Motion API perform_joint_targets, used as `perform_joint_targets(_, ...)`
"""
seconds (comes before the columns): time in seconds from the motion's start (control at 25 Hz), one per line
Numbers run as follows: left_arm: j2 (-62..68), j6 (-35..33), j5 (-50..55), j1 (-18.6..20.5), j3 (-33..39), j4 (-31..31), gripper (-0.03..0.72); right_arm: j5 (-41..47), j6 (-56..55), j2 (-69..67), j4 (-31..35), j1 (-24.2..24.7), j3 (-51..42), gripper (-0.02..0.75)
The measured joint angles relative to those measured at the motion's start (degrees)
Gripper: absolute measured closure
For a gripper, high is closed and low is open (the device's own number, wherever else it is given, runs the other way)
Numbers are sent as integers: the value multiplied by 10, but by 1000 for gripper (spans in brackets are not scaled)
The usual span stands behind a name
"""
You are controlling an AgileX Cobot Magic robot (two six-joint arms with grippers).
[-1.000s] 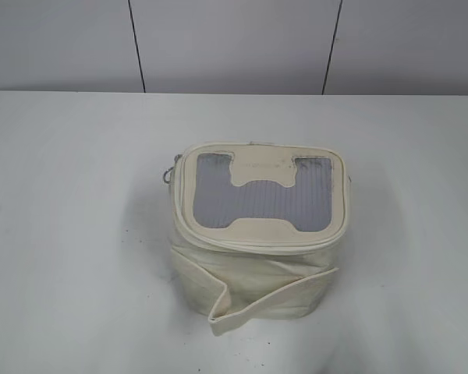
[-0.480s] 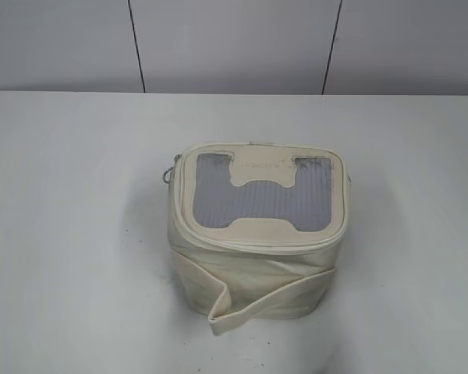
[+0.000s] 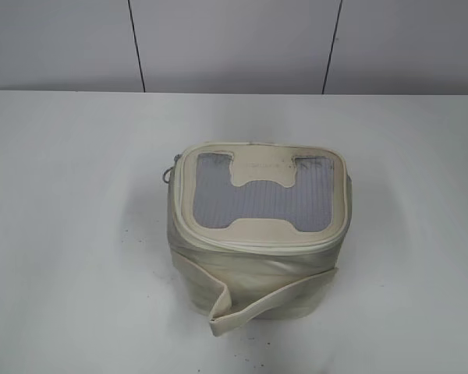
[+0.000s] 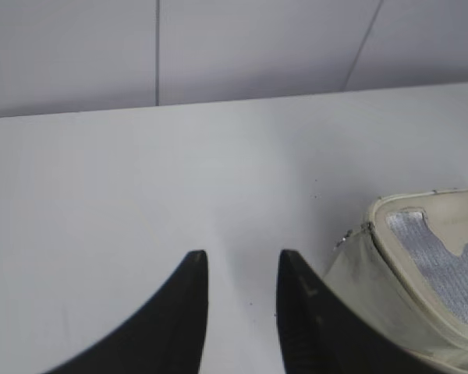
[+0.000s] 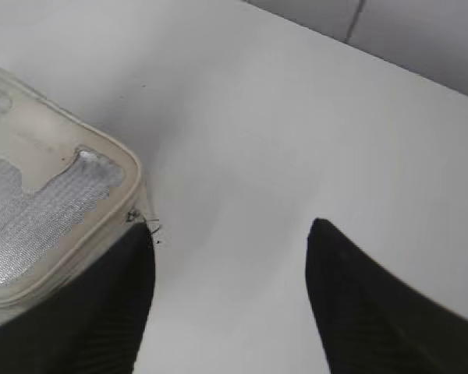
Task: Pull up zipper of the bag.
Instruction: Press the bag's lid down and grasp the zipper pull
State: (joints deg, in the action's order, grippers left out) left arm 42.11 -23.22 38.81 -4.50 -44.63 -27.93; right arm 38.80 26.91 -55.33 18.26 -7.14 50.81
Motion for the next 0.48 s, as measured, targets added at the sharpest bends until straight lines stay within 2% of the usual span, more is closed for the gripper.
perform_joint_targets(0.12, 113, -84, 36, -1, -42, -60, 447, 32, 80, -99, 9, -37, 82, 258)
perform_joint_targets(0.24, 201, -133, 97, -1, -85, -100, 447, 93, 146, -201, 14, -66, 173, 258)
perform_joint_targets(0.48, 346, -214, 197, -2, -140, -127, 447, 224, 209, -379, 71, -116, 346, 258)
